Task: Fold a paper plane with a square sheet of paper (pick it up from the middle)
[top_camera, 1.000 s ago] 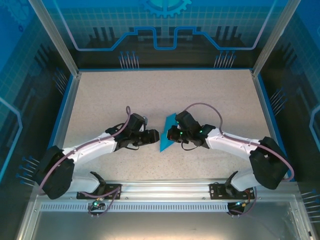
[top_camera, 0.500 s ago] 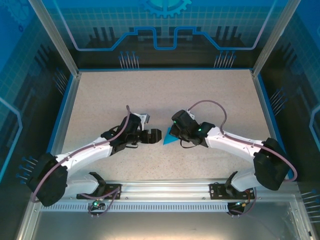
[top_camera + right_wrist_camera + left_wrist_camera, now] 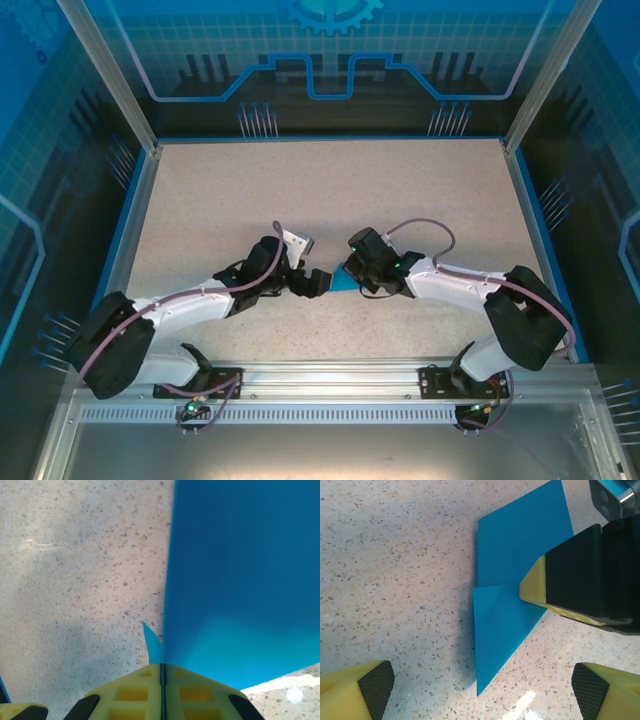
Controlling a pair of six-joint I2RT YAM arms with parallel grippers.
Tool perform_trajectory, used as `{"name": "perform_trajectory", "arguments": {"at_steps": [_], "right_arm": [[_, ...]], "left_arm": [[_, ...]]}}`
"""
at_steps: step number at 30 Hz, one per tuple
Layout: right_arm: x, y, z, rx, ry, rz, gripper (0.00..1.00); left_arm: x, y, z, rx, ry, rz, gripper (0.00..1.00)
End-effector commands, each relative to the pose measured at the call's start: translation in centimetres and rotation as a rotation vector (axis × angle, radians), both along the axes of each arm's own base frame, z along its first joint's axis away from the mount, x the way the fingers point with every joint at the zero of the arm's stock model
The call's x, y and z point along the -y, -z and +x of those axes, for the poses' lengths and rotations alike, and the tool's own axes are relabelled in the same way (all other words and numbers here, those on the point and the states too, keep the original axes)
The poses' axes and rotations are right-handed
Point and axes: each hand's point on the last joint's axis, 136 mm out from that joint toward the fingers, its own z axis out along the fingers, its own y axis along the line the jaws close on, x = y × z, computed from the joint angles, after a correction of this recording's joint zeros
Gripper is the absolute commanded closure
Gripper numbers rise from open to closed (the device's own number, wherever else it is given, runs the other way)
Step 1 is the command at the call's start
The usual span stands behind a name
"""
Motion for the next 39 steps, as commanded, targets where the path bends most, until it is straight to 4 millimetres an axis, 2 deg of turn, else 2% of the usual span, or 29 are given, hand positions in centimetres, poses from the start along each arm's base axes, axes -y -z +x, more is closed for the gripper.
{"name": "perform_trajectory", "arguments": {"at_steps": [1,6,16,21,39], "right_arm": [[-0.1,1.1,0.1,-0.050,0.045,0.065,0.94],[0.1,1.6,0.0,-0.080,0.057,0.083,0.93],[0.5,2.1,-0.3,-0.123,0.084,0.115,0.94],[0.7,2.4,-0.5,-0.141,0.101,0.124,0.94],[0.0,2.2,-0.7,-0.169,0.113,0.181,0.94]], "left_arm": [[1.1,0.1,-0.2,0.110,0.087,0.022,0.07],[2.5,0.9,-1.0,0.195,0.180,0.020,0.18],[4.8,2.5,-1.5,0.306,0.293,0.079,0.29],[5.3,3.5,-1.2,0.341,0.307,0.089,0.39],[6.6,5.4,0.3,0.417,0.275,0.159,0.65]]}}
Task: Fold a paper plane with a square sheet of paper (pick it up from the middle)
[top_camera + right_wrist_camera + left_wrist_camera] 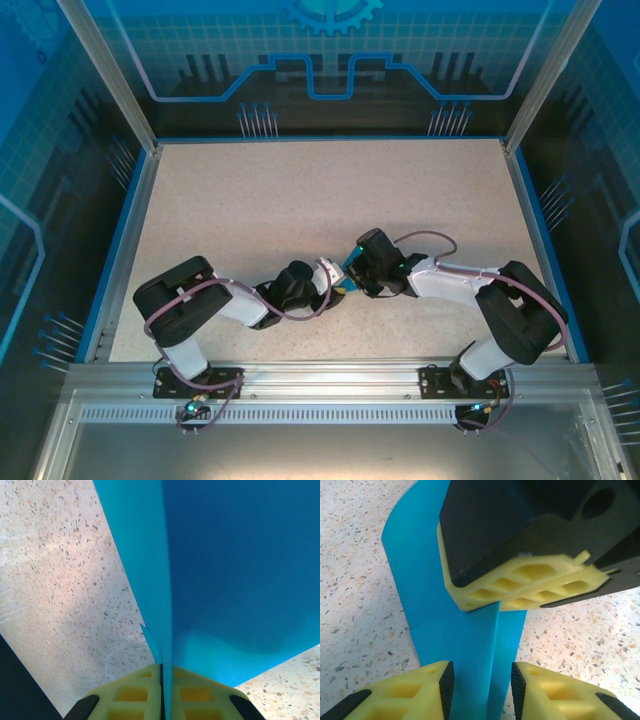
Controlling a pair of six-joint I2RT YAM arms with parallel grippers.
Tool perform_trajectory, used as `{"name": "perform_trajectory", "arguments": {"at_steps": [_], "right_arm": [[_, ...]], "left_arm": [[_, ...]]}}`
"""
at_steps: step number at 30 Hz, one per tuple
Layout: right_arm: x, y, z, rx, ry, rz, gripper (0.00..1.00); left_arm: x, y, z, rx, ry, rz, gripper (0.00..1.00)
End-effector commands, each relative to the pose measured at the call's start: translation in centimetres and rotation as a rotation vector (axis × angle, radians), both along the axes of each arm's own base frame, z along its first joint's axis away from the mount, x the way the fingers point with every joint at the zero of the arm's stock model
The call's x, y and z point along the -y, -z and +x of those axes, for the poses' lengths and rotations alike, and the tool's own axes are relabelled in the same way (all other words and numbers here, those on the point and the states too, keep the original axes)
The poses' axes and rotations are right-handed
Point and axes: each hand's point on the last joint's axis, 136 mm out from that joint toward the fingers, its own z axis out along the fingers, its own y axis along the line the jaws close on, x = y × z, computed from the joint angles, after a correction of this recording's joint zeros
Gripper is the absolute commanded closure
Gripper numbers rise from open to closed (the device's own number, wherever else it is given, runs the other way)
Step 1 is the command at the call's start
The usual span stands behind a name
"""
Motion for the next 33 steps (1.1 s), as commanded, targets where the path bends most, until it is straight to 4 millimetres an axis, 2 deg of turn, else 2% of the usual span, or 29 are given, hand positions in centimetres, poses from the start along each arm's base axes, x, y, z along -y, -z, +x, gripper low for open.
{"name": "perform_trajectory", "arguments": {"at_steps": [1,5,8,12,17,23,33], "right_arm": [[0.1,0.5,-0.1,-0.026,0.017,0.019,0.94],[0.3,0.5,-0.3,-0.032,0.018,0.021,0.92],[0.6,0.4,-0.3,-0.025,0.017,0.022,0.86],[1.8,-0.6,-0.1,0.019,0.003,-0.001,0.70],[3.1,-2.6,0.7,0.136,-0.074,-0.042,0.49],[4.4,-3.2,0.4,0.198,-0.179,-0.093,0.40],[5.6,-2.2,-0.2,0.200,-0.259,-0.096,0.38]], "left_arm": [[0.9,-1.1,1.0,0.061,-0.010,-0.026,0.66],[1.0,-0.9,1.2,0.050,-0.025,-0.036,0.75],[0.8,-0.7,1.1,0.034,-0.034,-0.040,0.82],[0.7,-0.3,0.8,0.000,-0.044,-0.046,0.88],[0.7,-0.1,0.4,-0.051,-0.057,-0.074,0.88],[0.7,-0.2,0.1,-0.077,-0.063,-0.094,0.82],[1.0,-1.8,0.9,-0.039,-0.066,-0.080,0.63]]}}
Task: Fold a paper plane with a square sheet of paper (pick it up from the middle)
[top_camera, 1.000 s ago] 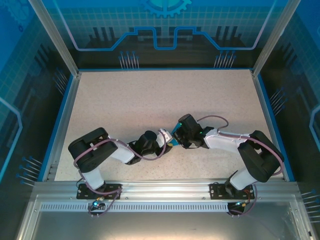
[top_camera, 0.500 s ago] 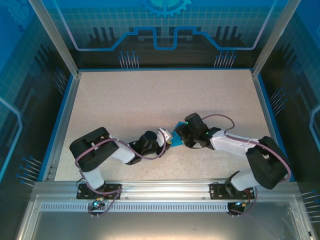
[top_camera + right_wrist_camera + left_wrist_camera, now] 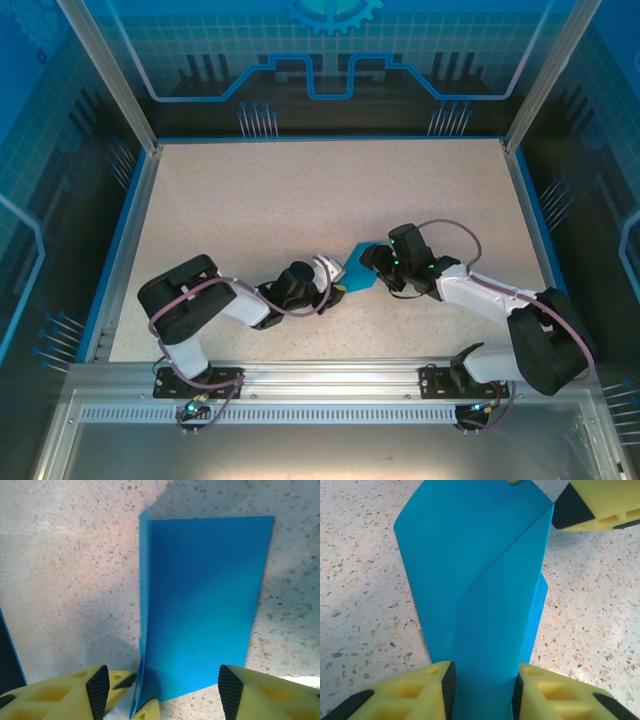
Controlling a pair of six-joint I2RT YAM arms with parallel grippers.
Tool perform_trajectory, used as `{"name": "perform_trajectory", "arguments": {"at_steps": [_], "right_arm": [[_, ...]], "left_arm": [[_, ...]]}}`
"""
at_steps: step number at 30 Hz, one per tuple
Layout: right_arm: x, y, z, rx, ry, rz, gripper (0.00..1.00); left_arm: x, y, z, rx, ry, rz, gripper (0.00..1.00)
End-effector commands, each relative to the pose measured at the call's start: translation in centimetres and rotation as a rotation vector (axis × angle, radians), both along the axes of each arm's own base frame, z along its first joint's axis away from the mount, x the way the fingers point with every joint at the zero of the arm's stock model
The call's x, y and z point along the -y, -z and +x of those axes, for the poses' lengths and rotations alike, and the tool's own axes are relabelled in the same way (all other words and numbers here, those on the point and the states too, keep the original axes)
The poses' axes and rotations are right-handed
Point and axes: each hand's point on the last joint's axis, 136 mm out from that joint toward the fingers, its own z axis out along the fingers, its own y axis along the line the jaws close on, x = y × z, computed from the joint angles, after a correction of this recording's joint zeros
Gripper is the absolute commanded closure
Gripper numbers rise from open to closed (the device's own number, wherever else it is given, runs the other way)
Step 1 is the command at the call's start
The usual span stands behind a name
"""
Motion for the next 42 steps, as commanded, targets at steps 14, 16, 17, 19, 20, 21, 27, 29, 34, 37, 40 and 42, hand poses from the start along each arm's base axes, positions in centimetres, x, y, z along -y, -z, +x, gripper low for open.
{"name": "perform_trajectory", "arguments": {"at_steps": [14,16,17,19,20,21,27,29,34,37,40,42], "right_arm": [[2.2,-0.6,-0.8,0.044,0.012,0.017,0.38],[2.4,-0.7,-0.9,0.053,0.013,0.013,0.38],[2.4,-0.9,-0.8,0.060,0.011,0.012,0.37],[2.4,-1.0,-0.8,0.071,0.002,0.014,0.37],[2.3,-1.0,-0.8,0.073,-0.002,0.013,0.37],[2.3,-1.1,-0.8,0.077,-0.007,0.016,0.37],[2.1,-1.1,-0.8,0.088,-0.017,0.022,0.37],[2.1,-1.1,-0.8,0.091,-0.021,0.023,0.37],[1.9,-1.1,-0.9,0.101,-0.036,0.033,0.37],[1.6,-1.1,-0.8,0.108,-0.052,0.043,0.37],[1.2,-1.2,-0.8,0.118,-0.075,0.055,0.38],[0.8,-1.4,-0.6,0.130,-0.089,0.063,0.40]], "left_arm": [[2.1,-2.8,1.8,0.054,0.007,-0.009,0.63],[2.1,-2.7,1.8,0.043,0.003,-0.014,0.64],[2.1,-2.7,1.7,0.037,0.002,-0.016,0.66],[2.1,-2.6,1.6,0.025,0.002,-0.018,0.67],[2.1,-2.5,1.5,0.018,0.002,-0.018,0.69],[2.1,-2.4,1.5,0.014,-0.001,-0.018,0.71],[2.1,-2.1,1.3,-0.041,-0.015,-0.030,0.78],[2.1,-2.0,1.2,-0.071,-0.029,-0.038,0.80],[2.4,-1.9,1.0,-0.155,-0.054,-0.070,0.85],[2.6,-2.0,0.9,-0.204,-0.068,-0.090,0.88],[2.7,-2.4,0.9,-0.259,-0.084,-0.122,0.90],[2.8,-2.6,0.9,-0.299,-0.094,-0.145,0.91]]}}
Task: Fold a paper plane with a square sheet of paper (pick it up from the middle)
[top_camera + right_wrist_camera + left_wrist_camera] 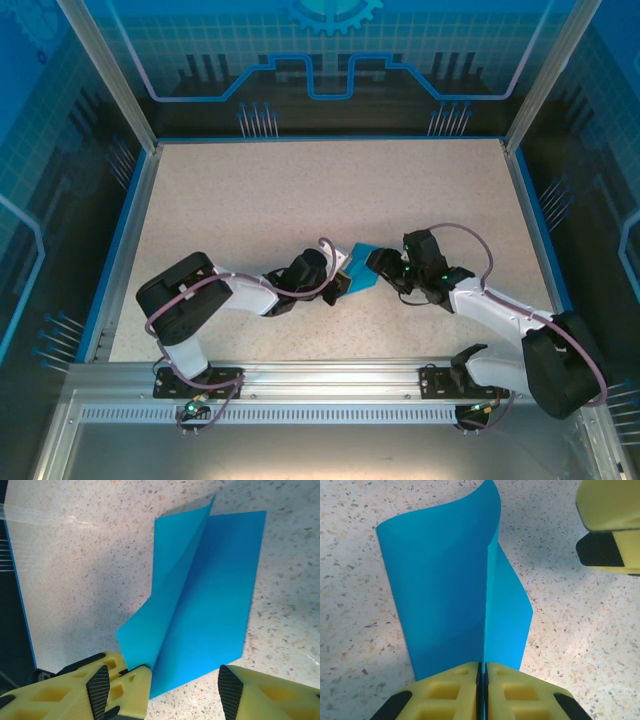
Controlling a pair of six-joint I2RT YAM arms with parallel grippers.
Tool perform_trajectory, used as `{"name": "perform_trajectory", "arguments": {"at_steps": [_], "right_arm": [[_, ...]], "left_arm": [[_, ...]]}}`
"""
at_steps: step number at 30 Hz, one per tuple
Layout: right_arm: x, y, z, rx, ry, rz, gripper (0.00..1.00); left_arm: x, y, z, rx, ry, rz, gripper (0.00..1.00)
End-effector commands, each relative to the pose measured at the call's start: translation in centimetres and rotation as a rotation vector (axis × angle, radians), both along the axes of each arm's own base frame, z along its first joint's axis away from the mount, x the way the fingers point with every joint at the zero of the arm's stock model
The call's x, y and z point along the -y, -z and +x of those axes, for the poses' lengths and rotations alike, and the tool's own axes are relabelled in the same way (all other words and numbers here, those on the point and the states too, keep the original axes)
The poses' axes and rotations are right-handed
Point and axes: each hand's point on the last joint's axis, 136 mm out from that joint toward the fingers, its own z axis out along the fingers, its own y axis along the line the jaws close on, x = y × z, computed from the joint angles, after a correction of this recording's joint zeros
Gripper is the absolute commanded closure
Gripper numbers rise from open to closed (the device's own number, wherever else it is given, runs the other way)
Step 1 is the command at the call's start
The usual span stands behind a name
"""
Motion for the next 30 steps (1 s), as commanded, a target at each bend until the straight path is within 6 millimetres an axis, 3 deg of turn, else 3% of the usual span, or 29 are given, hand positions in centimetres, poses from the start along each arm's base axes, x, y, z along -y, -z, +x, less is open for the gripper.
{"name": "perform_trajectory", "arguments": {"at_steps": [1,19,30], "right_arm": [[-0.3,0.1,0.3,0.026,-0.034,0.018,0.41],[-3.2,2.5,1.0,-0.015,-0.199,-0.007,0.61],[-4.0,3.1,1.6,-0.033,-0.230,-0.030,0.63]], "left_arm": [[0.7,-1.5,-0.1,-0.094,-0.019,-0.080,0.92],[-0.4,-0.9,0.1,-0.341,-0.171,-0.265,0.95],[-1.3,0.3,0.0,-0.391,-0.230,-0.261,0.94]]}}
